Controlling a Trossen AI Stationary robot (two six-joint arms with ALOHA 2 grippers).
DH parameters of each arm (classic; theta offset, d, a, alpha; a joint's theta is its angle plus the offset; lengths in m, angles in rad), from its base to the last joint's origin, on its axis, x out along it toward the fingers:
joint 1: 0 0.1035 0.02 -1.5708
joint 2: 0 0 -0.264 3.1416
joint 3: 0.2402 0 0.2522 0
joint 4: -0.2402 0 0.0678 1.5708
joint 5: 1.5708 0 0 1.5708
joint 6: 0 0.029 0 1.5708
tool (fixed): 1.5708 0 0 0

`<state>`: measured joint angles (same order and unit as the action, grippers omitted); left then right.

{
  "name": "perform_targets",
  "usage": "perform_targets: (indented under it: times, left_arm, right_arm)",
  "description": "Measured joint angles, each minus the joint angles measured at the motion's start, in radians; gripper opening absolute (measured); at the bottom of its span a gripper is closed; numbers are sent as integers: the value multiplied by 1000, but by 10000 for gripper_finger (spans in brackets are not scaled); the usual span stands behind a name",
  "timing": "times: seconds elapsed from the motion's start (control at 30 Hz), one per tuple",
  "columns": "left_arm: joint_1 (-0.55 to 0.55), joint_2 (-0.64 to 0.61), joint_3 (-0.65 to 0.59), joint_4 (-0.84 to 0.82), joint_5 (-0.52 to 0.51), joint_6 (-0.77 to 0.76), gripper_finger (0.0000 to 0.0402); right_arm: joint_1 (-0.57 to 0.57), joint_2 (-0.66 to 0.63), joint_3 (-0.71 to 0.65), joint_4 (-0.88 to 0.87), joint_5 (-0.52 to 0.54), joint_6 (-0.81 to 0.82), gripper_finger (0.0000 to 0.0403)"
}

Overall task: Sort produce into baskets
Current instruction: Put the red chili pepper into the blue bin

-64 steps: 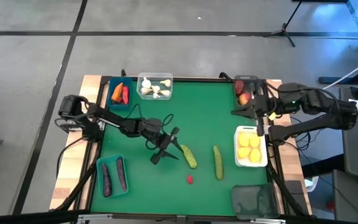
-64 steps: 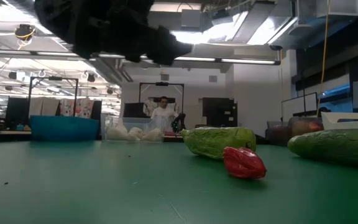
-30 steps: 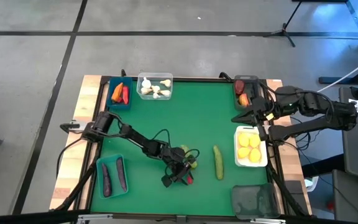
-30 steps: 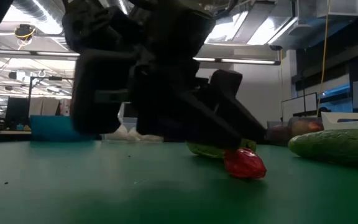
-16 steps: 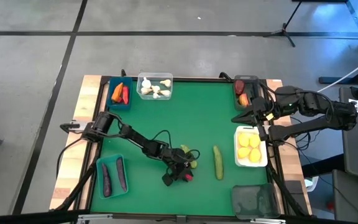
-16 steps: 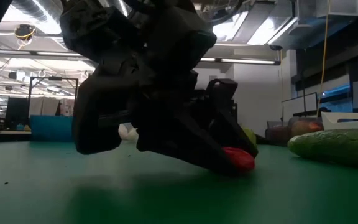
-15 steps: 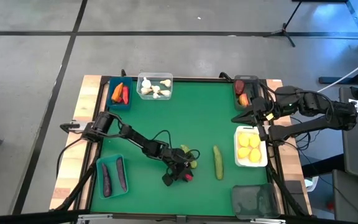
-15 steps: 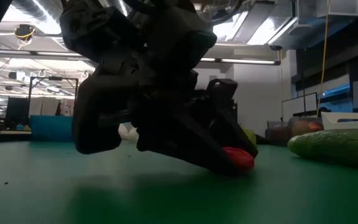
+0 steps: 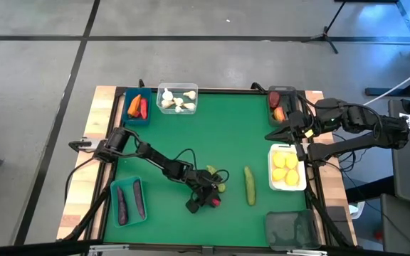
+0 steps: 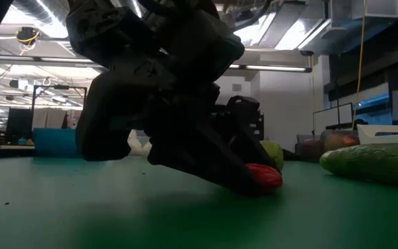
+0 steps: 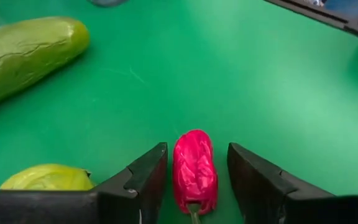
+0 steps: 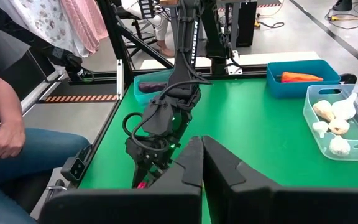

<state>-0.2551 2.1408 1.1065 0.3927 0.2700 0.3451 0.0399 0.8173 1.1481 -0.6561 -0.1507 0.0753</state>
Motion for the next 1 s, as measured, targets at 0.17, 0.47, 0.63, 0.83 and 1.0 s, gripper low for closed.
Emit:
perform_targets:
  times: [0.17, 0.47, 0.63, 0.83, 1.0]
  left_arm:
    - [0, -3, 0, 11, -21, -31, 131]
    - [0, -3, 0, 16, -23, -61, 77]
    - [1, -34, -2, -2, -24, -146, 74]
    - [6, -170, -2, -50, -40, -169, 81]
    - [40, -316, -3, -178, -162, -211, 77]
  right_arm:
    - [0, 0, 0, 0, 1, -1, 1]
    - [0, 0, 0, 0, 3, -2, 1]
    - [0, 0, 0, -8, 4, -5, 1]
    - [0, 0, 0, -10, 5, -21, 1]
    - [0, 0, 1, -11, 5, -23, 1]
